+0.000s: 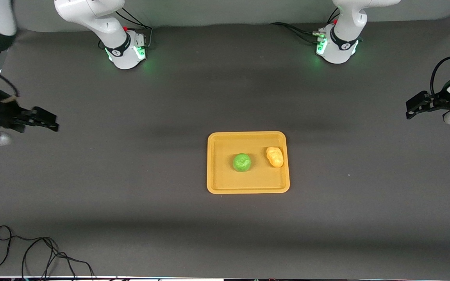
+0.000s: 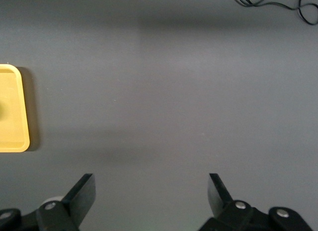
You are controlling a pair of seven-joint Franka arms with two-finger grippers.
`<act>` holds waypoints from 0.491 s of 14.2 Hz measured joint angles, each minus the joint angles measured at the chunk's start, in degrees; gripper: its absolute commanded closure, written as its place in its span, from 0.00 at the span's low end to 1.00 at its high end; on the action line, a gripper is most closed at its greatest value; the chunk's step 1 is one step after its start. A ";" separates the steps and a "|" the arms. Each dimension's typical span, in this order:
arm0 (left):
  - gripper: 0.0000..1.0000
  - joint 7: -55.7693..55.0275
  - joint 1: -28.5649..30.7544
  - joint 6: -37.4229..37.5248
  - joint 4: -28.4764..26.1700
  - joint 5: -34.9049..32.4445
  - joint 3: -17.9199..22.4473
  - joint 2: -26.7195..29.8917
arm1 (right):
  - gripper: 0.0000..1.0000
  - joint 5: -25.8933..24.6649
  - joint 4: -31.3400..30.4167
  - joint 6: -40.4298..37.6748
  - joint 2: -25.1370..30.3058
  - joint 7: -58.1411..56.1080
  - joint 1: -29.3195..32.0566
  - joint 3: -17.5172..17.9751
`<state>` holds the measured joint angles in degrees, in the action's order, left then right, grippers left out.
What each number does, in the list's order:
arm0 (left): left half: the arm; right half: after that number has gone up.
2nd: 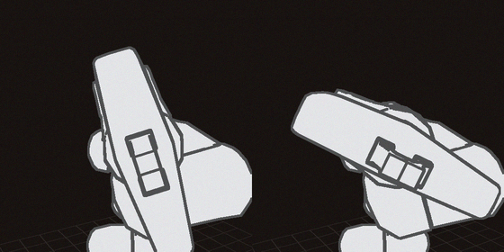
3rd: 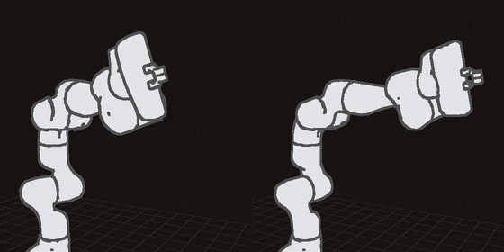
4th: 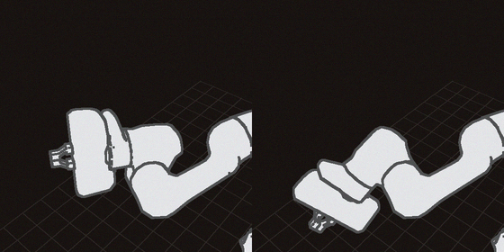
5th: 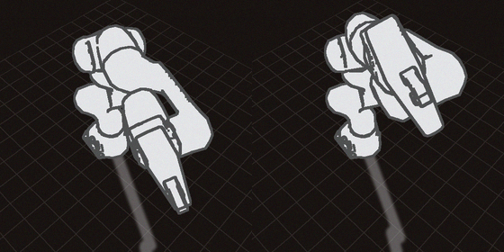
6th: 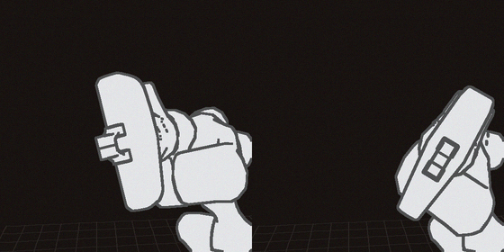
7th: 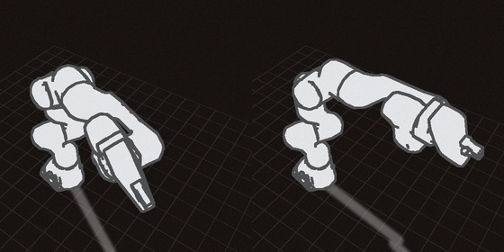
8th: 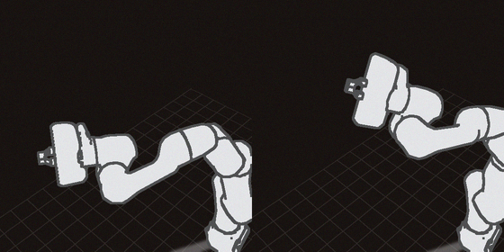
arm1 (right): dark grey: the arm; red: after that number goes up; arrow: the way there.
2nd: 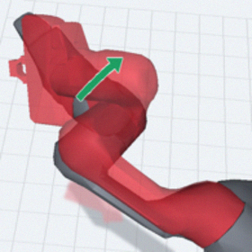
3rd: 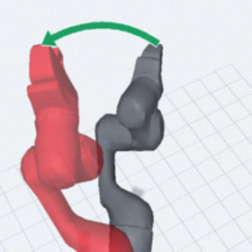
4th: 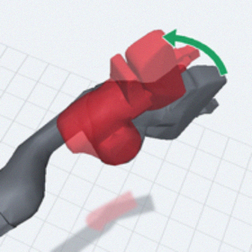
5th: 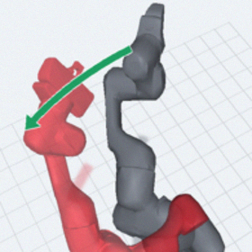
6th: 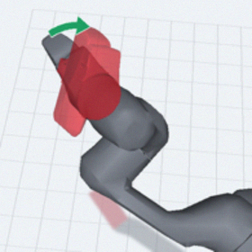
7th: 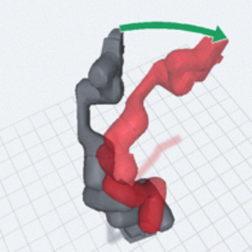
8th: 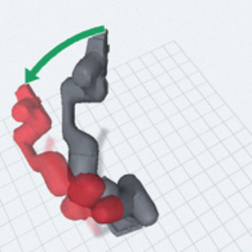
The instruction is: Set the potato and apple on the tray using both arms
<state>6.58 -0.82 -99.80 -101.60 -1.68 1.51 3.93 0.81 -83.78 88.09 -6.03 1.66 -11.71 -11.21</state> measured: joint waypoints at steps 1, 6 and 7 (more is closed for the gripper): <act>0.01 0.00 0.00 0.00 -0.02 0.00 0.00 0.00 | 0.00 0.00 -0.65 0.53 0.64 -0.06 3.43 2.80; 0.01 0.00 0.00 0.00 -0.51 0.00 -0.01 0.00 | 0.00 -0.01 -3.25 1.82 2.34 -3.90 9.92 5.61; 0.01 0.00 0.00 0.00 -0.63 0.00 -0.02 0.00 | 0.00 -0.01 -3.36 1.82 2.35 -4.28 10.17 5.56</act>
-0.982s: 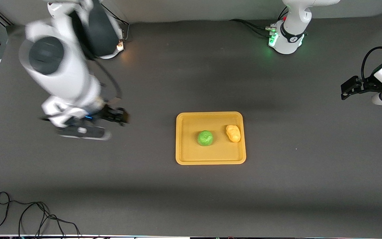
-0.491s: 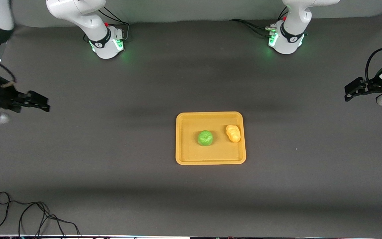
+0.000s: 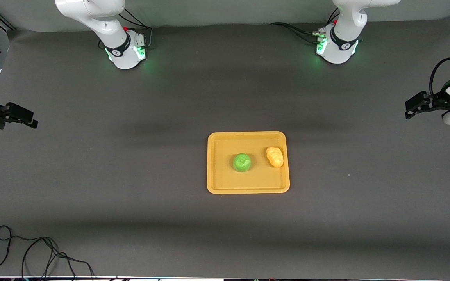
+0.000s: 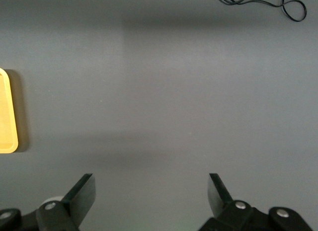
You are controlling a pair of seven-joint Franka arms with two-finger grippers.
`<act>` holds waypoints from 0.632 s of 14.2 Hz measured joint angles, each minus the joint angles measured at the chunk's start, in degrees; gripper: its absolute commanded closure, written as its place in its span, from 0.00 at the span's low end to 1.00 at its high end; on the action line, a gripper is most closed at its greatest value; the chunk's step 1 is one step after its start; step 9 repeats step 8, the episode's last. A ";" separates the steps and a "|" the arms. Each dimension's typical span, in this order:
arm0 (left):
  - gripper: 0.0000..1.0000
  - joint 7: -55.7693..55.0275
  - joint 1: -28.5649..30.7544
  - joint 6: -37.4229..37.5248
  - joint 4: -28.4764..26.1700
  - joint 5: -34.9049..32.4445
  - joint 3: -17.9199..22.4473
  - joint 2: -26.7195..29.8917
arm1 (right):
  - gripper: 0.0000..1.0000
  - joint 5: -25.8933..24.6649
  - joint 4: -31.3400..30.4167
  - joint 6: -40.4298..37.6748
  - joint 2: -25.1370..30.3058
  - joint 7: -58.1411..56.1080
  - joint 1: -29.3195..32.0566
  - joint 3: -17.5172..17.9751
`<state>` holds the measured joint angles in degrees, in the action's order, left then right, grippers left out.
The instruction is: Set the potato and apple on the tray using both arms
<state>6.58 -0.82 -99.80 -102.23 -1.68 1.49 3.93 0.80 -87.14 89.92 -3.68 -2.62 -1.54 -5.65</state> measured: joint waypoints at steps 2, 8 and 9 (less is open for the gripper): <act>0.01 0.00 0.00 0.04 -0.07 0.00 -0.02 0.00 | 0.00 0.00 -0.40 -0.01 0.00 -0.06 0.04 0.04; 0.01 0.00 0.00 0.06 -0.08 0.00 -0.04 0.00 | 0.00 0.00 -0.69 -0.03 -0.01 -0.06 -0.03 0.09; 0.01 0.00 0.00 0.06 -0.08 0.00 -0.04 0.00 | 0.00 0.00 -0.69 -0.03 -0.01 -0.06 -0.03 0.09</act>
